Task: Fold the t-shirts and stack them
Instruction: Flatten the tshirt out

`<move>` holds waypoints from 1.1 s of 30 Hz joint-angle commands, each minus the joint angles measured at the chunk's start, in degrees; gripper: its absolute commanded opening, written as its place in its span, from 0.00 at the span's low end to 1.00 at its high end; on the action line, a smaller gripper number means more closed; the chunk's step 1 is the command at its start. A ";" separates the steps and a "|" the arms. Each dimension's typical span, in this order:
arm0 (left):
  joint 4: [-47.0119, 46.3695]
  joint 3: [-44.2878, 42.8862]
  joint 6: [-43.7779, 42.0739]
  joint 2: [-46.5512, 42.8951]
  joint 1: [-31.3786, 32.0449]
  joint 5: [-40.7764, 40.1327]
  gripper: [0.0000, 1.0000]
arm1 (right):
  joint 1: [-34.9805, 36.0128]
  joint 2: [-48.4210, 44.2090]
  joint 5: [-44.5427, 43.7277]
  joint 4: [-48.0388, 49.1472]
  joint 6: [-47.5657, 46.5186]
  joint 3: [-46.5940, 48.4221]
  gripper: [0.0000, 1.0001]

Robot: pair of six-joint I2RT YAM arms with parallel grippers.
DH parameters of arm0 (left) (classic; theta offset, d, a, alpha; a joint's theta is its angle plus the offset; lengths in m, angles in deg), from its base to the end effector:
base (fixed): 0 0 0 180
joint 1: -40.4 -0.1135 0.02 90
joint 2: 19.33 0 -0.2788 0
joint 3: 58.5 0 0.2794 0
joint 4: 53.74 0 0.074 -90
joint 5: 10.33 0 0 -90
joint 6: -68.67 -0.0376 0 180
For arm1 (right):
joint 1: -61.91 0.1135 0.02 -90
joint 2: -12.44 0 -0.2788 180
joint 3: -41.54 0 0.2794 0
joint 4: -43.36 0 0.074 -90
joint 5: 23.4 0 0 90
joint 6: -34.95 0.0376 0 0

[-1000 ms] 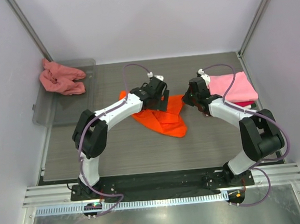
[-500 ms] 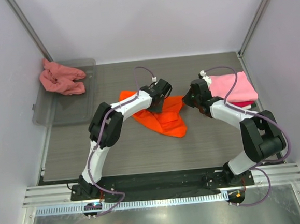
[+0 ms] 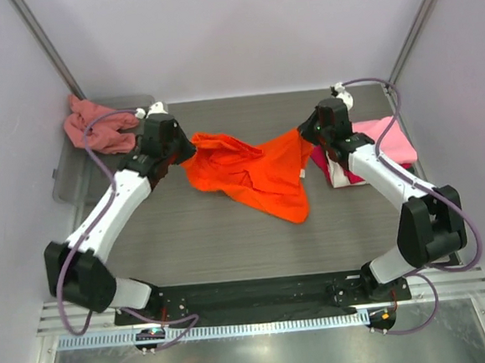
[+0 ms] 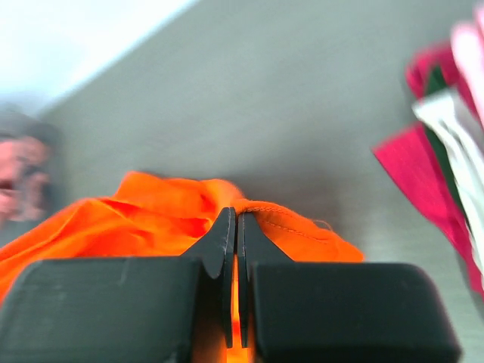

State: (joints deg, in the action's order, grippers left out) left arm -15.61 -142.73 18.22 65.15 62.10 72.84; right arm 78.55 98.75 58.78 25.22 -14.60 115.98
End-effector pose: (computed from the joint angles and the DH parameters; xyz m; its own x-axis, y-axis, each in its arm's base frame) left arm 0.3360 -0.1289 0.3207 -0.6234 -0.4324 -0.6515 -0.1510 0.8841 -0.4422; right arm 0.3577 0.1016 0.2786 -0.4755 0.5287 -0.7031 0.1809 0.8409 0.5100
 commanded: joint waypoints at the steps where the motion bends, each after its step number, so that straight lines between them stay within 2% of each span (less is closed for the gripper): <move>1: -5.70 2.83 4.39 -8.44 2.21 1.21 0.00 | -0.38 -6.13 -0.89 -1.90 -2.38 7.73 0.01; 5: -1.14 1.09 3.34 -18.63 2.04 -2.48 0.00 | -0.30 -10.18 0.95 -4.10 -4.23 10.99 0.01; 11: 10.72 -7.86 -0.08 -26.73 2.04 -10.98 0.00 | -0.30 -17.82 3.86 -8.14 -6.43 12.49 0.01; 15: 19.24 -10.34 -0.53 -32.53 2.04 -15.66 0.00 | -0.30 -25.28 3.60 -12.45 -8.97 13.63 0.01; 18: 22.41 -6.76 1.49 -38.68 2.04 -15.23 0.00 | -0.30 -29.94 3.25 -15.61 -9.77 14.07 0.01; 22: 26.90 -1.23 3.68 -46.06 2.04 -17.86 0.00 | -0.38 -31.81 3.68 -18.25 -9.69 16.79 0.01; 26: 35.33 3.36 7.29 -44.69 2.04 -22.43 0.00 | -0.30 -26.99 2.98 -21.15 -7.32 18.64 0.01; 27: 37.61 4.24 7.64 -43.46 2.04 -22.61 0.06 | -0.30 -25.24 2.37 -20.90 -6.79 17.77 0.01; 28: 38.07 6.77 8.17 -42.23 2.04 -22.79 0.07 | -0.30 -22.00 2.36 -20.20 -4.78 17.07 0.01; 29: 37.64 8.19 7.91 -39.95 1.95 -22.61 0.08 | -0.30 -19.70 2.89 -19.23 -4.07 16.36 0.01; 31: 34.83 11.00 7.73 -37.48 2.04 -22.79 0.19 | -0.30 -15.31 6.48 -15.28 -2.49 15.04 0.01; 32: 33.78 12.93 8.34 -36.42 2.04 -23.66 0.33 | -0.30 -10.24 7.02 -14.14 -1.09 14.95 0.02; 33: 32.03 13.55 8.79 -34.24 1.95 -24.28 0.70 | -0.30 -8.01 8.85 -13.08 -0.90 15.39 0.10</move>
State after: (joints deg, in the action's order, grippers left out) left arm 17.33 -131.19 24.87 27.71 64.35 52.49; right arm 78.55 81.68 63.66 8.76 -18.84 132.90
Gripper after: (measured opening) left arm 0.450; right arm 0.053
